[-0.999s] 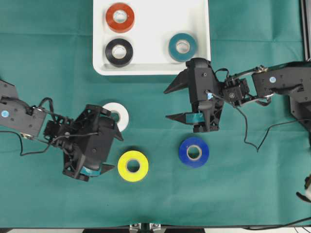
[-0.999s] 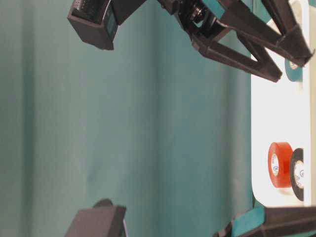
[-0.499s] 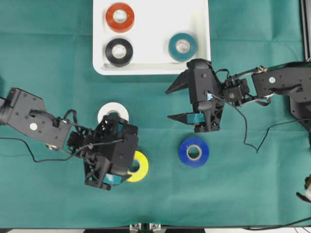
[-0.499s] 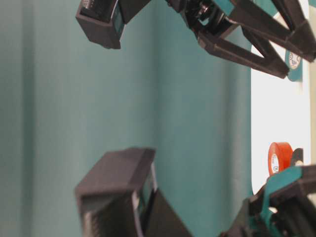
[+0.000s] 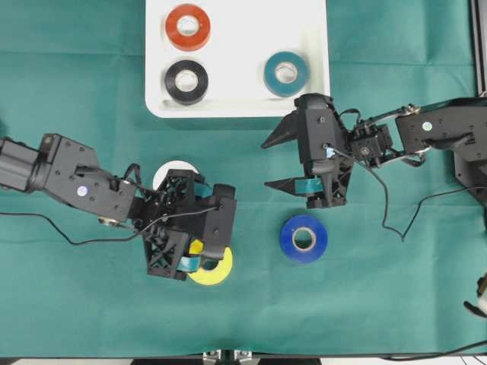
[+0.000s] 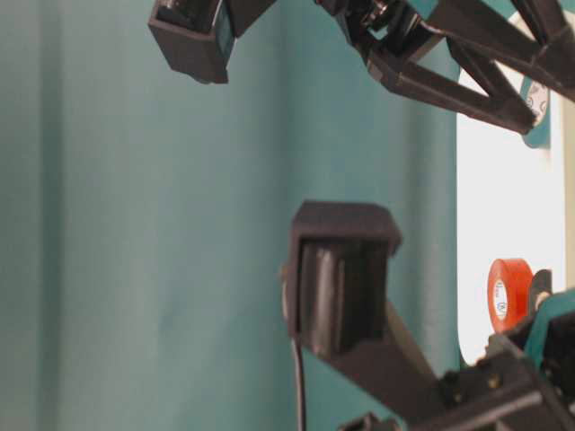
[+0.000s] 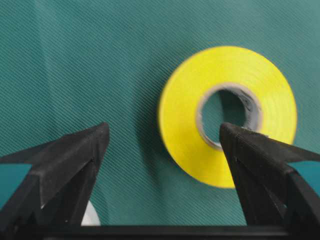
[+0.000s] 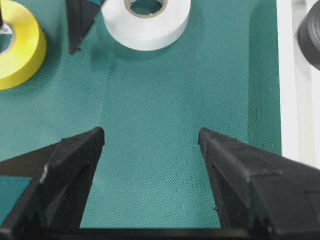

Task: Put the tape alternately from left to right into the white case.
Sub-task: 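Move the left gripper down onto the yellow tape roll and close, then lift the yellow tape and carry it into the white tray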

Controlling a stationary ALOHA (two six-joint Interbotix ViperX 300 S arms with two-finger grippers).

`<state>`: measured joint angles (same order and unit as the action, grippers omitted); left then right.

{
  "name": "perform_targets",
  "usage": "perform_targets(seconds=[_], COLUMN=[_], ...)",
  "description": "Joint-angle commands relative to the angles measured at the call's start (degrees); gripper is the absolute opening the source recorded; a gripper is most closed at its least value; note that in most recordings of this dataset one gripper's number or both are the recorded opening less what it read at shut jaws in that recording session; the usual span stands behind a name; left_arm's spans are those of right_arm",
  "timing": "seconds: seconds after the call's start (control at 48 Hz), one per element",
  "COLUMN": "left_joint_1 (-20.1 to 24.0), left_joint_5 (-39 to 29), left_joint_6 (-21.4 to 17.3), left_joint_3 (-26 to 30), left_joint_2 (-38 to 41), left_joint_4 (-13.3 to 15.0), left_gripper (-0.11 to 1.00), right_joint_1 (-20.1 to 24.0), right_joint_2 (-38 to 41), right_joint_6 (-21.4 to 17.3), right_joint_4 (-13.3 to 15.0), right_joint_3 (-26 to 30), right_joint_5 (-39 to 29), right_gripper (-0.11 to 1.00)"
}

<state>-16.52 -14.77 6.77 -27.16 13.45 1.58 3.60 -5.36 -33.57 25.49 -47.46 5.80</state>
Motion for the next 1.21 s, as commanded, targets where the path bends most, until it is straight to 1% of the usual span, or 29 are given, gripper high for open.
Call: perform_targets(seconds=[0.0, 0.166, 0.395, 0.687, 0.77, 0.812, 0.895, 1.02, 1.082, 1.145, 1.186], left_joint_1=[0.35, 0.35, 0.09, 0.09, 0.09, 0.09, 0.00, 0.00, 0.00, 0.00, 0.00], left_joint_5=[0.00, -0.53, -3.69, -3.87, -3.78, -3.78, -3.87, -3.87, -3.87, -3.96, -3.87], left_joint_6=[-0.18, -0.18, -0.18, -0.26, -0.26, -0.18, -0.18, -0.26, -0.35, -0.44, -0.53], left_joint_3=[1.76, 2.37, 4.13, 5.45, 5.80, 5.89, 5.80, 5.36, 5.27, 5.19, 5.19], left_joint_2=[-0.62, 0.18, 1.32, 2.81, 3.08, 3.25, 3.25, 3.25, 3.25, 3.25, 3.16], left_joint_4=[0.00, 0.09, 0.09, -0.09, -0.09, 0.00, 0.00, -0.09, -0.09, -0.09, -0.09], left_gripper=[0.68, 0.68, 0.68, 0.68, 0.66, 0.63, 0.52, 0.19, 0.07, -0.01, -0.03], right_joint_1=[0.09, 0.09, 0.09, 0.09, 0.09, 0.09, 0.09, 0.09, 0.09, 0.09, 0.00], right_joint_2=[-0.53, -0.44, -0.44, -0.53, -0.44, -0.53, -0.53, -0.53, -0.44, -0.53, -0.53], right_joint_6=[0.09, 0.09, -0.09, -0.09, -0.09, -0.09, -0.09, -0.09, -0.09, -0.09, -0.09], right_joint_4=[0.00, 0.09, 0.00, 0.00, 0.09, 0.00, 0.00, 0.09, 0.09, 0.00, 0.09], right_joint_3=[0.26, 0.09, -0.44, -1.23, -1.41, -1.49, -1.58, -1.67, -1.67, -1.67, -1.67], right_joint_5=[0.70, 0.70, 1.32, 2.99, 3.08, 2.99, 2.99, 2.99, 3.08, 2.99, 2.99], right_gripper=[0.81, 0.81, 0.81, 0.81, 0.81, 0.81, 0.81, 0.81, 0.81, 0.81, 0.81])
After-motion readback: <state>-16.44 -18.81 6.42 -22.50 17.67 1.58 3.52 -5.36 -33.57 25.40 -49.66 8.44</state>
